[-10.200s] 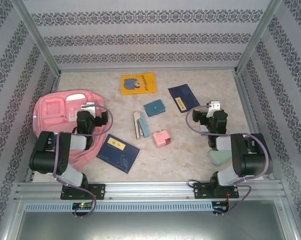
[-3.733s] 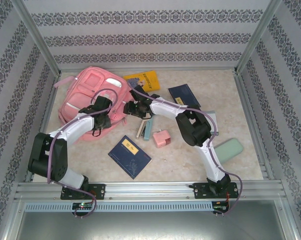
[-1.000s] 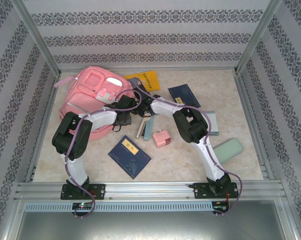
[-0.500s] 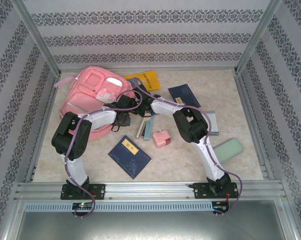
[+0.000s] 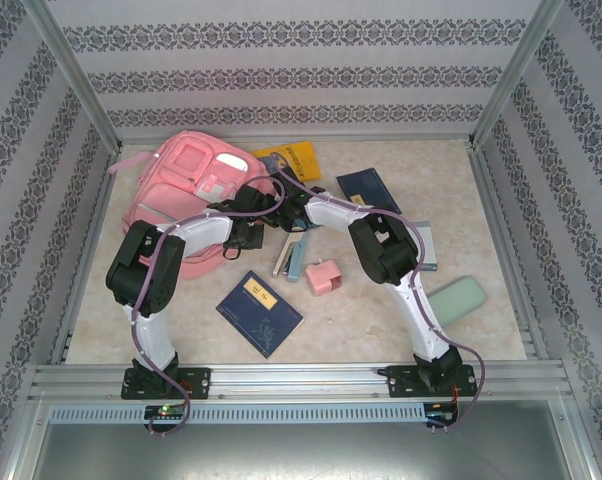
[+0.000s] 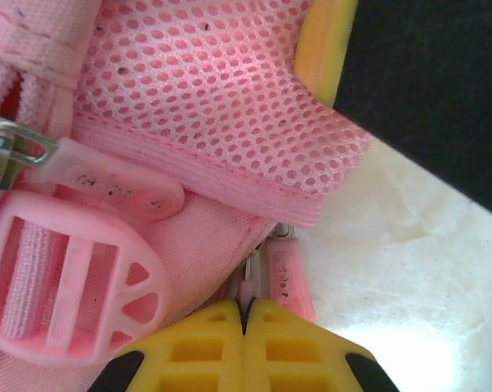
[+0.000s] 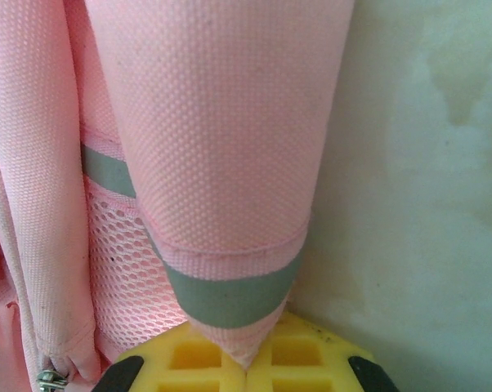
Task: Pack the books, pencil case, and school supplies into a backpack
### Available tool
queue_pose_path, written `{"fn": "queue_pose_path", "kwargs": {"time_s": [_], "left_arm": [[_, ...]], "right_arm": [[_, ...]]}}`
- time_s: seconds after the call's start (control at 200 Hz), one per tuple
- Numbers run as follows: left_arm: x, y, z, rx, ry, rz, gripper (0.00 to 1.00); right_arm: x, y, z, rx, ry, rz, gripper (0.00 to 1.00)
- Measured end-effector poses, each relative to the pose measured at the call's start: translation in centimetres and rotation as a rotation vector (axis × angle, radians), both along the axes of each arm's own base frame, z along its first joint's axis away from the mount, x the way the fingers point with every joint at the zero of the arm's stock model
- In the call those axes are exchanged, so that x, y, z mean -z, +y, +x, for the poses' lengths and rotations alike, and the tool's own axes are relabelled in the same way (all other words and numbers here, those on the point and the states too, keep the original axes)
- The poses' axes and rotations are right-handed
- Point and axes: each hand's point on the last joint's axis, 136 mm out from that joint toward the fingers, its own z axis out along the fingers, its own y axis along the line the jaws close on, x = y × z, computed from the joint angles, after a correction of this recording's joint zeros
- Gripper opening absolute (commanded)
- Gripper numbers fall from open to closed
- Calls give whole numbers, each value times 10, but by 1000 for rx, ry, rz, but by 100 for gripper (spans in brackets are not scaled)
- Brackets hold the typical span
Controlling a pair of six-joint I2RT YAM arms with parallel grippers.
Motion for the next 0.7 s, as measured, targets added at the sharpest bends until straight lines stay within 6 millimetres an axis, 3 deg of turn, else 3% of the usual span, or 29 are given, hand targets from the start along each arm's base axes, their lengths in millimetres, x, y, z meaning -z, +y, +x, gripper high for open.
{"fn": "queue_pose_path", "kwargs": {"time_s": [0.085, 0.21, 0.41, 0.52, 0.575, 0.699], "left_arm": [[0, -1, -1, 6, 5, -13, 0], [0, -1, -1, 9, 7, -16, 16], [5, -1, 1, 16, 47, -41, 19], [8, -1, 2, 27, 71, -42, 11], [7, -1, 2, 32, 79, -40, 0], [6, -1, 1, 40, 83, -42, 0]], "right_arm": [[0, 0, 0, -1, 0, 0, 0], [0, 0, 0, -1, 0, 0, 0], [0, -1, 1, 0, 2, 1, 2], [-2, 0, 1, -5, 5, 8, 1], [-3, -1, 1, -5, 7, 10, 0], [-3, -1, 0, -7, 10, 10, 0]]}}
